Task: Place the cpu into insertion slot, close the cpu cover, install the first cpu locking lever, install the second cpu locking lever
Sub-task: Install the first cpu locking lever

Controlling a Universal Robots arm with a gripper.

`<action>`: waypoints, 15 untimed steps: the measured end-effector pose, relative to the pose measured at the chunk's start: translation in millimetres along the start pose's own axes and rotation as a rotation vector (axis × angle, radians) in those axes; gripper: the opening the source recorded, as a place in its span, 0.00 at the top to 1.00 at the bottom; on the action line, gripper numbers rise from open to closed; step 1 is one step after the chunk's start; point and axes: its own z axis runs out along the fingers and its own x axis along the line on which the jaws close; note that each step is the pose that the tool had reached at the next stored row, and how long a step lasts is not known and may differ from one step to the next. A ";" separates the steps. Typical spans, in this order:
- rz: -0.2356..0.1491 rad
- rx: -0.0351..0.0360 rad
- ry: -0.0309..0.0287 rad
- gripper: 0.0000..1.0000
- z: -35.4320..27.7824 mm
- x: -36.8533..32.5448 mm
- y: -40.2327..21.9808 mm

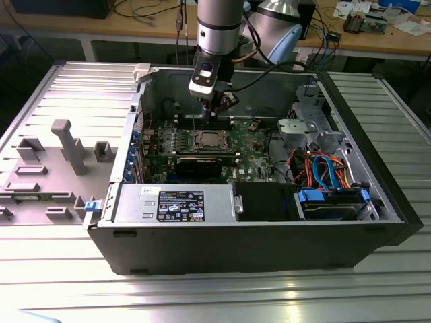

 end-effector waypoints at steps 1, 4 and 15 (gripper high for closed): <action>-0.019 0.0003 0.0000 0.89 0.0 0.1 -0.1; -0.108 0.0013 -0.0002 0.89 0.0 0.2 -0.2; -0.345 0.0039 -0.0004 0.89 0.5 1.0 -1.0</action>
